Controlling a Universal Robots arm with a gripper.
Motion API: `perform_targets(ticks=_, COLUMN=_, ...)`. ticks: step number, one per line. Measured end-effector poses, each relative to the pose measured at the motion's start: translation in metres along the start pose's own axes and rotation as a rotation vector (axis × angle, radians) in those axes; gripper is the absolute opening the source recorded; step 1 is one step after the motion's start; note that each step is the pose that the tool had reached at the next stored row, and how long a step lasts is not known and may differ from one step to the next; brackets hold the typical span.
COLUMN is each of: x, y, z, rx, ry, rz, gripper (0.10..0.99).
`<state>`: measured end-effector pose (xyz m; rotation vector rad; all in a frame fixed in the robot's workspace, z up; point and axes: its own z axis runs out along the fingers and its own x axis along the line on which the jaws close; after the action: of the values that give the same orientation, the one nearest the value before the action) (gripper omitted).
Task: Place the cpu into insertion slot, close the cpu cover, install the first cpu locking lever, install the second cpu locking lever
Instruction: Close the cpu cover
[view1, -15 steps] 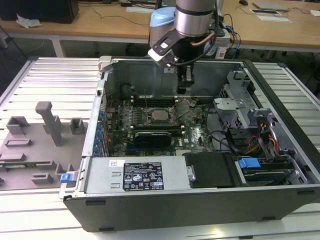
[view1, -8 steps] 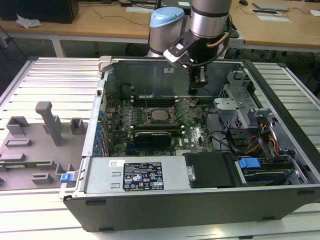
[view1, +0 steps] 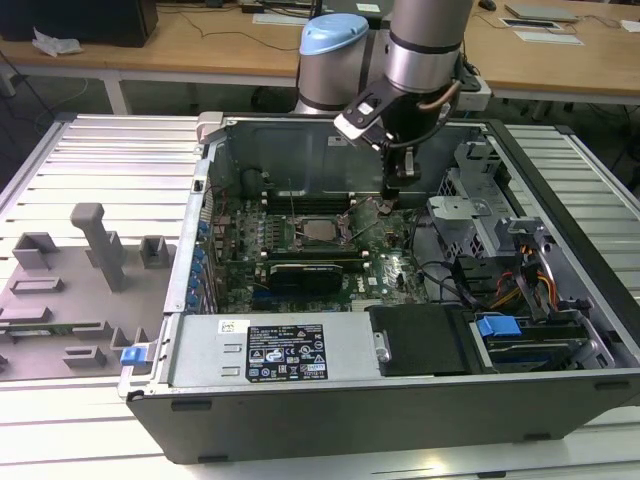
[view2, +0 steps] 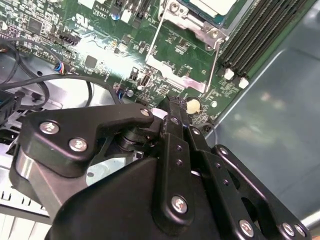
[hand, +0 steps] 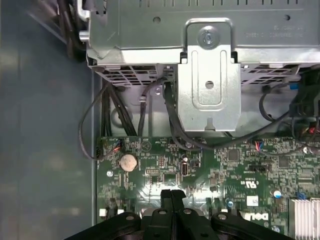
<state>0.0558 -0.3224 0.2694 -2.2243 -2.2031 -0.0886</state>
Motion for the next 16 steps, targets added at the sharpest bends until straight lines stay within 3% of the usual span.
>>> perform_targets(ticks=4, x=-0.0007, y=0.003, z=0.012, rx=0.0, ry=-0.0001, rz=0.0, gripper=0.106)
perform_targets(ticks=8, x=-0.0011, y=0.0035, z=0.0193, rx=0.0, ry=-0.0002, rz=0.0, gripper=0.106)
perform_targets(ticks=9, x=-0.0011, y=0.0042, z=0.02, rx=0.054, ry=-0.0005, rz=0.003, gripper=0.106)
perform_targets(ticks=10, x=-0.0011, y=0.0042, z=0.0204, rx=0.094, ry=-0.001, rz=0.004, gripper=0.106)
perform_targets(ticks=11, x=-0.0011, y=0.0042, z=0.0205, rx=0.111, ry=-0.0011, rz=0.005, gripper=0.106)
perform_targets(ticks=12, x=-0.0011, y=0.0042, z=0.0206, rx=0.121, ry=-0.0013, rz=0.006, gripper=0.106)
perform_targets(ticks=13, x=-0.0011, y=0.004, z=0.0206, rx=0.124, ry=-0.0014, rz=0.006, gripper=0.106)
perform_targets(ticks=16, x=-0.0011, y=0.0012, z=0.0206, rx=0.123, ry=-0.0012, rz=0.006, gripper=0.106)
